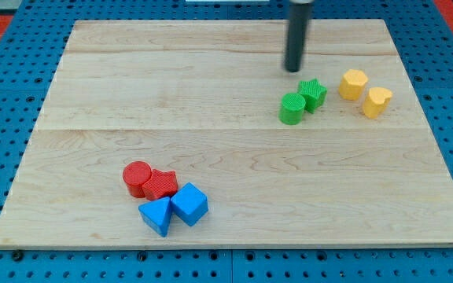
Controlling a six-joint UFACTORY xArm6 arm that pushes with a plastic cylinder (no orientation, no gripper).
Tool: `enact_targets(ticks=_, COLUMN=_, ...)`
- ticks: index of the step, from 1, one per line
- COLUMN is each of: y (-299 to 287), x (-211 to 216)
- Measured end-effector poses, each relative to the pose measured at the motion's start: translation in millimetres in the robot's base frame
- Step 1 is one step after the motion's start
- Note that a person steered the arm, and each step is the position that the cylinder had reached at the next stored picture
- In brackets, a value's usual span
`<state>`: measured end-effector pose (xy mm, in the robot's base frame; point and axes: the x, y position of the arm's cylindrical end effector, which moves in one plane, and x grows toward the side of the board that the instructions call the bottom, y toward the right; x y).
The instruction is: Place the yellow heart towards the bottom right side of the green star
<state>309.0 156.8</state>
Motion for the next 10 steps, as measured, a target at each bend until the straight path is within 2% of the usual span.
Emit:
enact_targets(ticks=1, y=67, x=8)
enact_targets(ticks=2, y=62, x=44)
enact_targets(ticks=3, y=58, x=53)
enact_targets(ticks=4, y=121, x=37)
enact_targets(ticks=5, y=167, x=71)
enact_targets(ticks=6, y=126, x=91)
enact_targets(ticks=8, y=-3, x=88)
enact_targets(ticks=9, y=2, x=87)
enact_targets(ticks=10, y=58, x=68)
